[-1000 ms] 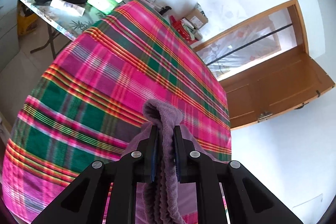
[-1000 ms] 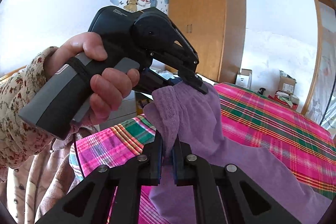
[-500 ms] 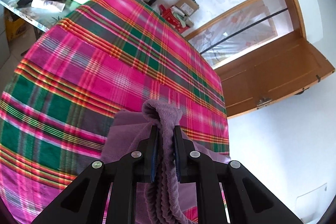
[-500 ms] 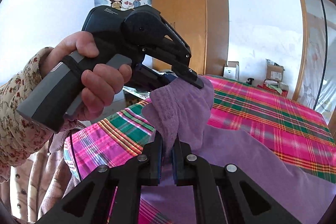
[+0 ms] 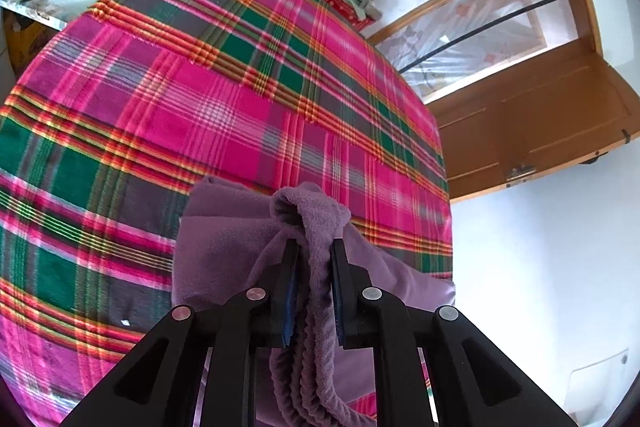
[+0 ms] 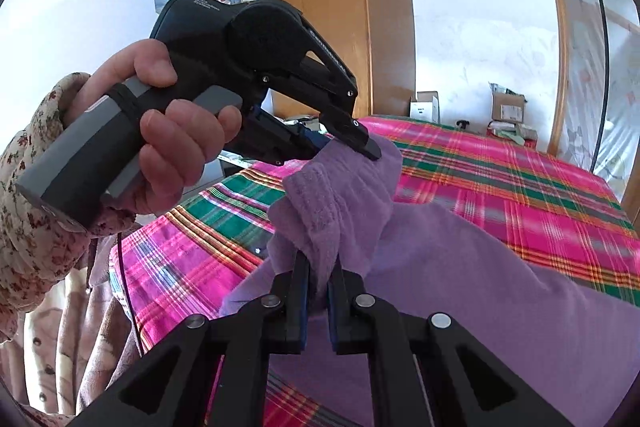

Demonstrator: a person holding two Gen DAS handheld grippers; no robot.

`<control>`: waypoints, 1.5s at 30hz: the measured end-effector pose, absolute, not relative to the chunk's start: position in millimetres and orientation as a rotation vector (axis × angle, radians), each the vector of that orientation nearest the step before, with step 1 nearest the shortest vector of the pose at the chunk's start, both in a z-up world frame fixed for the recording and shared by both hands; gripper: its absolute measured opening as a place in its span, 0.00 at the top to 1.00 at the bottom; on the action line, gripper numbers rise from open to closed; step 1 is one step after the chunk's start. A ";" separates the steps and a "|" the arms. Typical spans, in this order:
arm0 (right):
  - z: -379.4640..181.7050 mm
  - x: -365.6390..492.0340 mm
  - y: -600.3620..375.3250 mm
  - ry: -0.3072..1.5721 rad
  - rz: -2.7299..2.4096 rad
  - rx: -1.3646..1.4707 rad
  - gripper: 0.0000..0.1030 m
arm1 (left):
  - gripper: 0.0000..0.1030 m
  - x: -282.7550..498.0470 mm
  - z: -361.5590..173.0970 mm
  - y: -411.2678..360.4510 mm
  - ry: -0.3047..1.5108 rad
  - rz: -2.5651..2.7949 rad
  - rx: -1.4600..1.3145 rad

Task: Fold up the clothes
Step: 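Carry the lifted garment end with both grippers over the garment body, then lower the garment end onto the garment and open both grippers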

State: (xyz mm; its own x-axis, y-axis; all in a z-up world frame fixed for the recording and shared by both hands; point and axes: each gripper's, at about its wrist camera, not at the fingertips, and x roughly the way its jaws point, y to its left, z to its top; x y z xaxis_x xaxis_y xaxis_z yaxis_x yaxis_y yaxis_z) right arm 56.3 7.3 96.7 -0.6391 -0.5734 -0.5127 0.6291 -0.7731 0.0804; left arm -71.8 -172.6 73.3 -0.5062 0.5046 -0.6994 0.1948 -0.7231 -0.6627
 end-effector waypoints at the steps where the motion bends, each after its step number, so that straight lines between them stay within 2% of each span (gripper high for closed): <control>1: 95.0 55.7 9.4 0.130 -2.361 0.700 0.93 | 0.84 -72.7 72.7 -169.9 -1.053 2.339 -1.447; 16: 71.7 44.7 32.7 0.011 -2.382 0.830 0.91 | 0.81 -77.5 48.8 -154.3 -1.099 2.255 -1.454; 18: 68.9 43.4 36.0 -0.010 -2.377 0.846 0.91 | 0.77 -74.7 48.3 -155.1 -1.104 2.261 -1.437; 23: 62.0 37.2 45.7 -0.101 -2.345 0.894 0.91 | 0.77 -66.0 43.8 -159.1 -1.160 2.241 -1.379; 29: 56.8 31.2 53.6 -0.140 -2.341 0.930 0.80 | 0.76 -49.4 43.4 -164.4 -1.209 2.242 -1.292; 33: 59.0 26.2 65.6 -0.175 -2.328 0.915 0.60 | 0.76 -37.9 40.5 -167.8 -1.233 2.253 -1.260; 39: 55.1 5.0 84.7 -0.349 -2.208 0.967 0.51 | 0.76 -13.4 32.9 -175.9 -1.248 2.327 -1.212; 45: 50.3 -28.8 92.6 -0.490 -2.038 1.080 0.49 | 0.76 5.9 24.3 -182.6 -1.243 2.308 -1.196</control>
